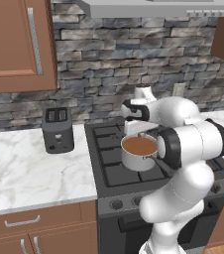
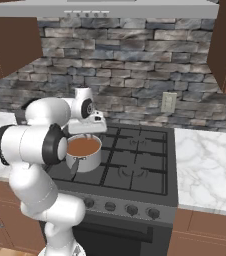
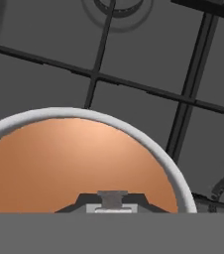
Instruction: Pick up the sugar cube(s) and place them in the saucepan with hot chocolate.
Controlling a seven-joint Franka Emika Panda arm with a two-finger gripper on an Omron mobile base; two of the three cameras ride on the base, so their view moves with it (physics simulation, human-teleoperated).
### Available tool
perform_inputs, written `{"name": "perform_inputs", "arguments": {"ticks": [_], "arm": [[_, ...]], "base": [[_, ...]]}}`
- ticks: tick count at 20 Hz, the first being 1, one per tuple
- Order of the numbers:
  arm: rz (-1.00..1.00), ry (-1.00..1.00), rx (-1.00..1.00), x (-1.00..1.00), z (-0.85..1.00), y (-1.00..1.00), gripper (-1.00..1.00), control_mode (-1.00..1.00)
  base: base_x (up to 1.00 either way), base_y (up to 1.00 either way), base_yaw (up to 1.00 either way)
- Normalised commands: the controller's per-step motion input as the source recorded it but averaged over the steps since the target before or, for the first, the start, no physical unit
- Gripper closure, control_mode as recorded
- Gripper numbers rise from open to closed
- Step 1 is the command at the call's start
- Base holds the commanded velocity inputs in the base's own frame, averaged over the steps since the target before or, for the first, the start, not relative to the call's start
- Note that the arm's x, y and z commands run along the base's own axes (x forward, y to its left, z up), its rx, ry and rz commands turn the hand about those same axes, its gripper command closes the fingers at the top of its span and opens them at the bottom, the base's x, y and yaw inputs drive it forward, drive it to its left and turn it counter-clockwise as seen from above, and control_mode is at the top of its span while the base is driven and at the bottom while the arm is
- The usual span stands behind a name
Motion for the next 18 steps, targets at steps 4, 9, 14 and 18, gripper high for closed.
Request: {"name": "perform_inputs", "arguments": {"ticks": [4, 9, 14, 18], "arm": [[0.0, 0.0, 0.0, 0.33, -0.29, -0.16, 1.0, -1.0], [0.0, 0.05, 0.0, 0.29, -0.08, -0.02, 1.0, -1.0], [0.0, 0.01, 0.0, 0.06, 0.0, 0.0, -1.0, -1.0], [0.0, 0.0, 0.0, -0.07, 0.0, 0.0, -1.0, -1.0]], "base": [[0.0, 0.0, 0.0], [0.0, 0.0, 0.0], [0.0, 0.0, 0.0], [0.0, 0.0, 0.0]]}}
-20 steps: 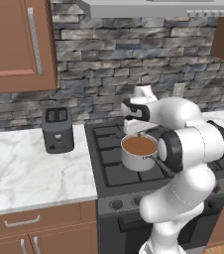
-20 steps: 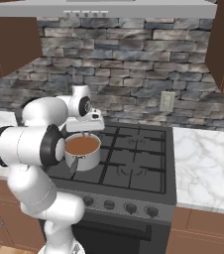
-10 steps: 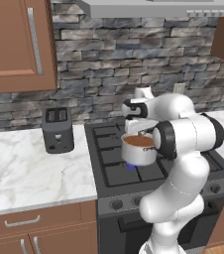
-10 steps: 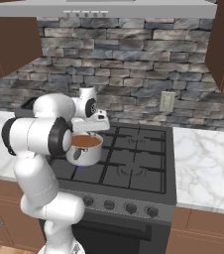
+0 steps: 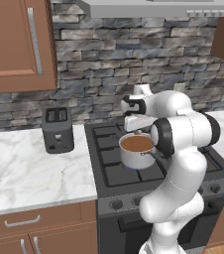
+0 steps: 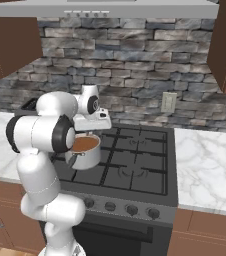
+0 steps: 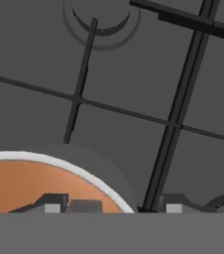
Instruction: Pick up the sugar cube(s) and place them in the saucepan with hot chocolate.
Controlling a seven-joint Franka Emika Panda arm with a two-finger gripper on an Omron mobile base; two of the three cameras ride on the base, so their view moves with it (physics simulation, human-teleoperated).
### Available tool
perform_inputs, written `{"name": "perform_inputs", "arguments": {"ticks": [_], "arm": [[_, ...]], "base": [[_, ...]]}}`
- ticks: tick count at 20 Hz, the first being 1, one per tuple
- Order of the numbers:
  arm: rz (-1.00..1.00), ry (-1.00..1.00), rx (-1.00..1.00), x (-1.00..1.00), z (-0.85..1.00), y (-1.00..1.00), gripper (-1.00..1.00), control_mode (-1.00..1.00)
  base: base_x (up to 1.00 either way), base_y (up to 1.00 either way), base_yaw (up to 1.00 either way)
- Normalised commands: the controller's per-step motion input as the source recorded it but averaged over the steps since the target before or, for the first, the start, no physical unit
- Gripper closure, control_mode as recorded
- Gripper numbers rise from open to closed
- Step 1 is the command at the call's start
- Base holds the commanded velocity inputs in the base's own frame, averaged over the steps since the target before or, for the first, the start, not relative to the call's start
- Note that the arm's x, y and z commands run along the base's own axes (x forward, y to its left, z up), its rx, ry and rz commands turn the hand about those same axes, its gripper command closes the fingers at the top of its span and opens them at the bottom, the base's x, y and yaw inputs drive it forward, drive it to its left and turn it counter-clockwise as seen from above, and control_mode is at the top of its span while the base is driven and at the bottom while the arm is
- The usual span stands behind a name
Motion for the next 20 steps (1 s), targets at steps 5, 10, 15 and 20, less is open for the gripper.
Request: {"name": "perform_inputs", "arguments": {"ticks": [5, 10, 15, 20], "arm": [[0.0, 0.0, 0.0, -0.16, 0.0, 0.0, -1.0, -1.0], [0.0, 0.0, 0.0, -0.26, 0.0, 0.0, -1.0, -1.0], [-0.02, -0.01, 0.0, -0.42, 0.02, 0.0, -1.0, -1.0], [-0.04, -0.05, -0.01, -0.56, 0.26, 0.0, -1.0, -1.0]], "base": [[0.0, 0.0, 0.0], [0.0, 0.0, 0.0], [0.0, 0.0, 0.0], [0.0, 0.0, 0.0]]}}
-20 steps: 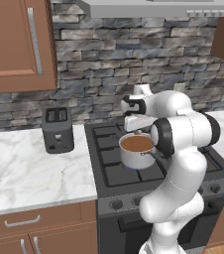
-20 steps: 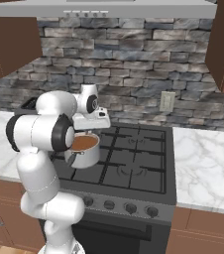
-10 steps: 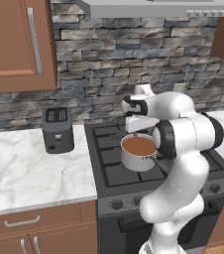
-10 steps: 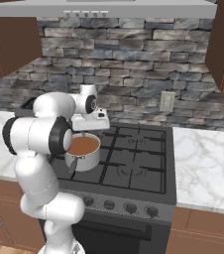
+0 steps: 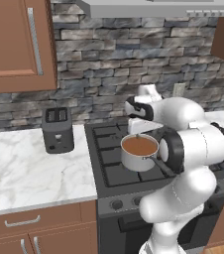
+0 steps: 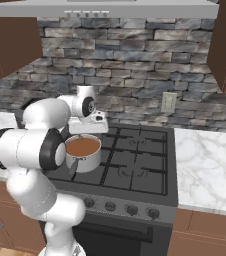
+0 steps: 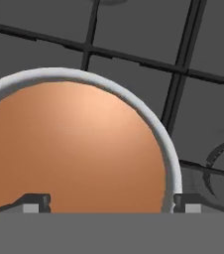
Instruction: Pick up the sugar cube(s) and place them in the saucepan with hot chocolate.
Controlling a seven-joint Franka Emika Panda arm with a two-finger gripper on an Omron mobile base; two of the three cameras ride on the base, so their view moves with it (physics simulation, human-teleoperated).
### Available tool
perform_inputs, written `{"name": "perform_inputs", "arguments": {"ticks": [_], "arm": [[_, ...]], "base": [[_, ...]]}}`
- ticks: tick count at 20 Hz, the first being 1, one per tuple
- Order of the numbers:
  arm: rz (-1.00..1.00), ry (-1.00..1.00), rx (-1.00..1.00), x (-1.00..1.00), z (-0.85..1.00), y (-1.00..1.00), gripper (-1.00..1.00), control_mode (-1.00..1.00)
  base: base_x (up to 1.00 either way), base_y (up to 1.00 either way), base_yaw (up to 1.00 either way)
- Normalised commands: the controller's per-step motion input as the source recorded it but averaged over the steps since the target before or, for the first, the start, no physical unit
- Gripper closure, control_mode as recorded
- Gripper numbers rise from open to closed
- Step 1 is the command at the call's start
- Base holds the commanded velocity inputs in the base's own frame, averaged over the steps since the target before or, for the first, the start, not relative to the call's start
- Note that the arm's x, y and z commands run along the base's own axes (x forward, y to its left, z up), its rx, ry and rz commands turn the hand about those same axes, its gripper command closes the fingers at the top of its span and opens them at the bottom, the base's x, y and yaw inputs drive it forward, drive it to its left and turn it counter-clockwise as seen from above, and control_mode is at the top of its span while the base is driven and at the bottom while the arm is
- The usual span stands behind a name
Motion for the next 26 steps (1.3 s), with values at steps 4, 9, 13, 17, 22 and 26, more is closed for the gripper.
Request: {"name": "perform_inputs", "arguments": {"ticks": [4, 9, 13, 17, 22, 26], "arm": [[-0.01, -0.05, -0.01, -0.79, 0.68, 0.0, -1.0, -1.0], [-0.05, 0.0, 0.0, -0.9, 0.89, 0.0, -1.0, -1.0], [-0.06, 0.0, 0.0, -0.82, 0.89, 0.09, -1.0, -1.0], [-0.06, 0.02, 0.0, -0.73, 0.44, 0.24, -1.0, -1.0], [-0.1, 0.0, 0.0, -0.7, 0.19, 0.49, -1.0, -1.0], [-0.1, 0.0, 0.0, -0.7, 0.2, 0.59, -1.0, -1.0]], "base": [[0.0, 0.0, 0.0], [0.0, 0.0, 0.0], [0.0, 0.0, 0.0], [0.0, 0.0, 0.0], [0.0, 0.0, 0.0], [0.0, 0.0, 0.0]]}}
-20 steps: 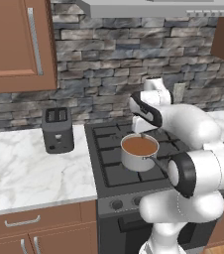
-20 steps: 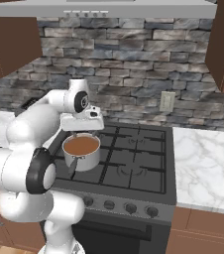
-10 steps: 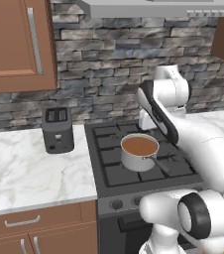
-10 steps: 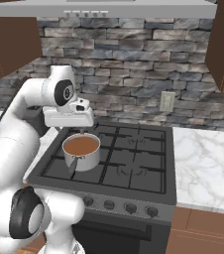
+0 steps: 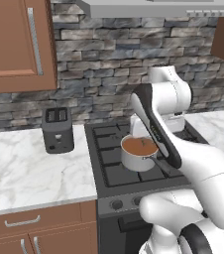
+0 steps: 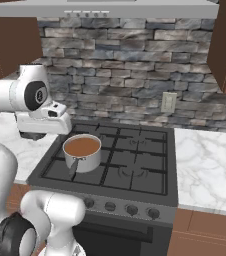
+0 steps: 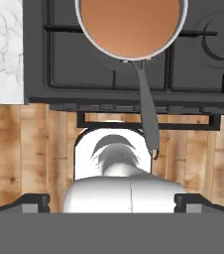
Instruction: Pick up the sugar cube(s) and place them in the saucepan with hot chocolate.
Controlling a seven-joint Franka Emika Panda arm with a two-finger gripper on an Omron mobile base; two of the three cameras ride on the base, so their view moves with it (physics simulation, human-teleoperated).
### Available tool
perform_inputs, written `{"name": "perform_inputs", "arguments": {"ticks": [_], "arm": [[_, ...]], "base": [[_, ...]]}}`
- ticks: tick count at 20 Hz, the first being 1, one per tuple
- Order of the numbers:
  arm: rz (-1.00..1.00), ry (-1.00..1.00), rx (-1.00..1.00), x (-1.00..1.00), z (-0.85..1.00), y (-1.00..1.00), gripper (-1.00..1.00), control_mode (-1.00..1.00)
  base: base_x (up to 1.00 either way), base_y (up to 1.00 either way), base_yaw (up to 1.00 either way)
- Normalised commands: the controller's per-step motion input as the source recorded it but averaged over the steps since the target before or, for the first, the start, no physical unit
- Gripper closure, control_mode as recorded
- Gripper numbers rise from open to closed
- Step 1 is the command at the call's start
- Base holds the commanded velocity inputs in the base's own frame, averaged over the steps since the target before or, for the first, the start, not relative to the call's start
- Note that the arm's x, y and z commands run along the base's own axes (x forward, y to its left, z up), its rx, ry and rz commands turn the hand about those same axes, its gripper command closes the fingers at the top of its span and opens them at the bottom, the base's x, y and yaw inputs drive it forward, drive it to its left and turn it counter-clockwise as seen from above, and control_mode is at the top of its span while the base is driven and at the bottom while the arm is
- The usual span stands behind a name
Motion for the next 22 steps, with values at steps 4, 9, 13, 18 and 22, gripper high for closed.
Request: {"name": "perform_inputs", "arguments": {"ticks": [4, 9, 13, 18, 22], "arm": [[-0.14, 0.0, 0.0, -0.83, 0.31, 0.52, -1.0, -1.0], [-0.21, 0.01, -0.01, -0.58, 0.28, 0.45, -1.0, -1.0], [-0.18, 0.02, -0.02, -0.04, 0.02, 0.55, -1.0, -1.0], [-0.15, 0.0, -0.09, 0.03, -0.18, 0.68, -1.0, -1.0], [-0.14, 0.03, -0.15, 0.07, -0.26, 0.67, -1.0, -1.0]], "base": [[0.0, 0.0, 0.0], [0.0, 0.0, 0.0], [0.0, 0.0, 0.0], [0.0, 0.0, 0.0], [0.0, 0.0, 0.0]]}}
